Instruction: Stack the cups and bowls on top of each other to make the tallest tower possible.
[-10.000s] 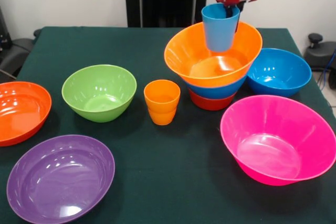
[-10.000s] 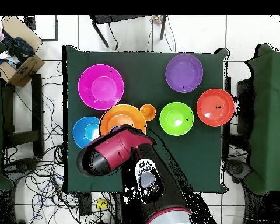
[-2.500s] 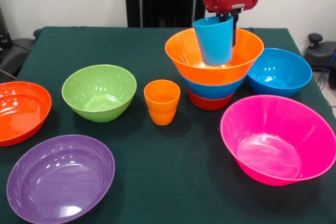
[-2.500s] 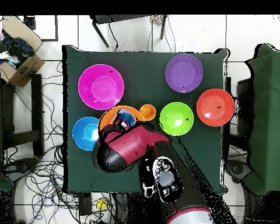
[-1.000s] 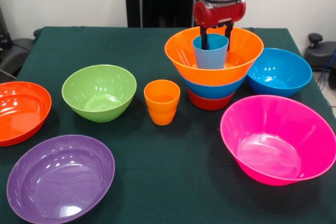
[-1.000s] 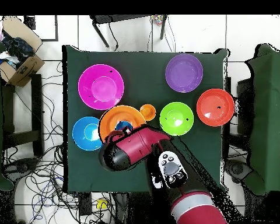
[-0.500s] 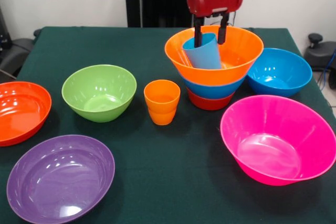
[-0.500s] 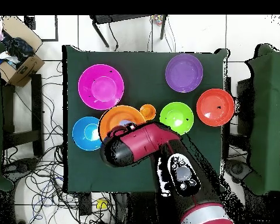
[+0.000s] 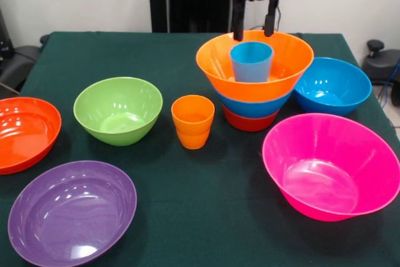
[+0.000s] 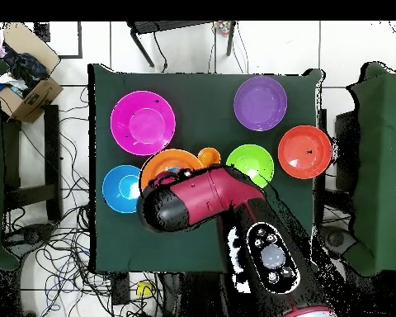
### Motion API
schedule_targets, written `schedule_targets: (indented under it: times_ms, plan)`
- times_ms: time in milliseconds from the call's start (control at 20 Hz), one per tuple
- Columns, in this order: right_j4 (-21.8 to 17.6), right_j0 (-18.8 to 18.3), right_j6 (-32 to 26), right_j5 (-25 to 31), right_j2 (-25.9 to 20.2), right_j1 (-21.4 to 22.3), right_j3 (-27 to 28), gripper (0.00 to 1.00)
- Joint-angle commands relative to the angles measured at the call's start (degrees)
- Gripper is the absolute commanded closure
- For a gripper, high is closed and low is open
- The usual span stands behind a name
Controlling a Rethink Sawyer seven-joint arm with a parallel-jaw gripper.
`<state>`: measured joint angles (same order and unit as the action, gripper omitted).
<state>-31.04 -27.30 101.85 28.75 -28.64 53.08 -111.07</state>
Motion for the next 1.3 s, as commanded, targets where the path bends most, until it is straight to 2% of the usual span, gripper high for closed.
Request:
schedule_targets:
  times_ms: [50,450,550,650,700,800,900,1050,1150,1300]
  plan:
    - [2.1,0.2,-8.0,9.3,-5.4,2.6,-3.4,0.0]
    - [1.7,-1.4,-8.4,9.4,-6.8,3.6,-3.7,0.0]
    - [1.8,-3.3,-10.3,9.6,-7.9,4.1,-3.9,0.0]
    - [2.6,-5.5,-9.0,8.9,-7.6,5.2,-4.8,0.0]
    - [2.0,-6.5,-10.2,8.8,-8.0,5.6,-4.7,0.0]
    - [0.2,-9.4,-17.1,9.1,-11.8,4.5,-3.5,0.0]
    - [0.8,-13.2,-21.7,9.6,-16.2,3.1,-3.7,0.0]
    - [2.1,-22.1,-26.5,7.7,-24.6,0.5,-5.5,0.0]
    - [3.4,-29.1,-31.1,8.9,-31.3,-1.8,-7.0,0.0]
    - [3.8,-34.5,-33.2,12.3,-35.6,-3.8,-6.5,0.0]
